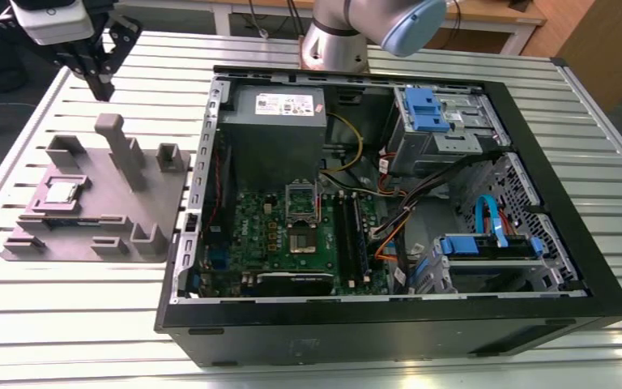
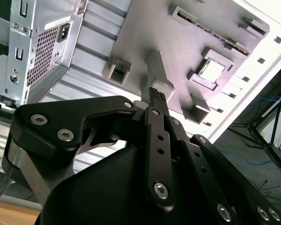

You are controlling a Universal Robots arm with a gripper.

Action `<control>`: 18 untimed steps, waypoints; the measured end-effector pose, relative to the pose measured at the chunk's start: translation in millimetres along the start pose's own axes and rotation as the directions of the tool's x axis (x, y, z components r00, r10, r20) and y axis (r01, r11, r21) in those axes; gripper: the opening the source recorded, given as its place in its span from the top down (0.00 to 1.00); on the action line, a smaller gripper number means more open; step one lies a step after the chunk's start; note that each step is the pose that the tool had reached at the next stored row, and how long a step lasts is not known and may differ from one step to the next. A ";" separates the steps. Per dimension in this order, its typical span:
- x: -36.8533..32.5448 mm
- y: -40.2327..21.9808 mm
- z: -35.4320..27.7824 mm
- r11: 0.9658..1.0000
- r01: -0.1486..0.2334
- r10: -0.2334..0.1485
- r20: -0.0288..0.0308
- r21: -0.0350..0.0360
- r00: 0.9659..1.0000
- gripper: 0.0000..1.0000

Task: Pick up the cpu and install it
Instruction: 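Reach for the cpu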

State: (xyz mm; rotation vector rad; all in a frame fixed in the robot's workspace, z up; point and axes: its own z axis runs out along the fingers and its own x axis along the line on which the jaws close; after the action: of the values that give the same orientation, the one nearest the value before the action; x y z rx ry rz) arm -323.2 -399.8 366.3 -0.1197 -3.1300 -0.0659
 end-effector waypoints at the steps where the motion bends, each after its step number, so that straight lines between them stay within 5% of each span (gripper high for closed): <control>1: 1.3 -0.1 0.0 1.000 0.000 0.000 0.000 0.000 1.000 0.89; 18: 25.7 -2.0 0.8 1.000 0.000 0.000 0.000 0.000 1.000 0.89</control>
State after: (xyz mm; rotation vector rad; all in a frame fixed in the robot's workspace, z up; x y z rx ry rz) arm -349.0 -399.8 365.6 -0.1197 -3.1300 -0.0659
